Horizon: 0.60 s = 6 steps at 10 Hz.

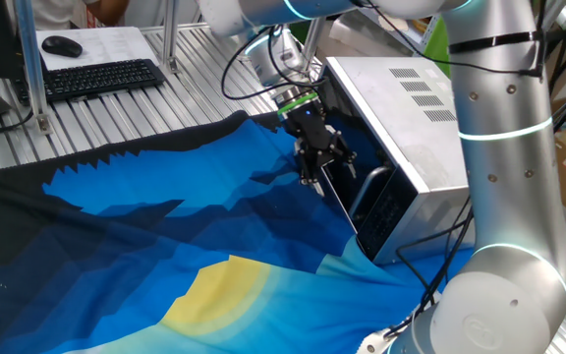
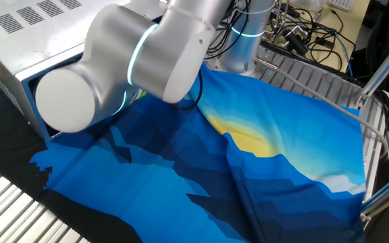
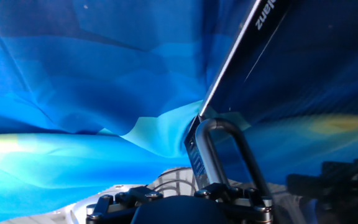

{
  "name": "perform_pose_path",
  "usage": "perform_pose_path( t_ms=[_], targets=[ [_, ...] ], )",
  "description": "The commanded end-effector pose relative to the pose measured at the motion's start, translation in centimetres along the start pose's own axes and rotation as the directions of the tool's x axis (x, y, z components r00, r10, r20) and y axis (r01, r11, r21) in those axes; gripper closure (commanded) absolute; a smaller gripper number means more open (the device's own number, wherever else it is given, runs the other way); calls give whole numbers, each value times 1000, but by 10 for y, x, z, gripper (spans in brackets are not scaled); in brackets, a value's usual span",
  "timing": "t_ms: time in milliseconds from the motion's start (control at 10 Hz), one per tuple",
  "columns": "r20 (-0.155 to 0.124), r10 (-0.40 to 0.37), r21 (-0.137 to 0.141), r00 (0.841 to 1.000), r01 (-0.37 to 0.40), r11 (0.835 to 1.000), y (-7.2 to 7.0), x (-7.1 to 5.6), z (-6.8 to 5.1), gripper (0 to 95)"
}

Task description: Open the microwave door

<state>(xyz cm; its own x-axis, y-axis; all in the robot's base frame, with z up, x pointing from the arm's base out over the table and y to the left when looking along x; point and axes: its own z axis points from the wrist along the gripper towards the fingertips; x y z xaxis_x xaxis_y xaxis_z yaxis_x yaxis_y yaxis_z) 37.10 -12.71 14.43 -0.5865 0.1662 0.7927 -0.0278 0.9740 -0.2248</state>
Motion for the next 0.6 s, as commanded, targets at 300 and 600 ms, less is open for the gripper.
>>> perform_pose_path(
  t_ms=[300,600],
  targets=[
    [-5,2,10,1000,-2,1000,-8,-1,-1,190],
    [-4,11,11,1000,-11,1000,-8,2,7,190]
  ],
)
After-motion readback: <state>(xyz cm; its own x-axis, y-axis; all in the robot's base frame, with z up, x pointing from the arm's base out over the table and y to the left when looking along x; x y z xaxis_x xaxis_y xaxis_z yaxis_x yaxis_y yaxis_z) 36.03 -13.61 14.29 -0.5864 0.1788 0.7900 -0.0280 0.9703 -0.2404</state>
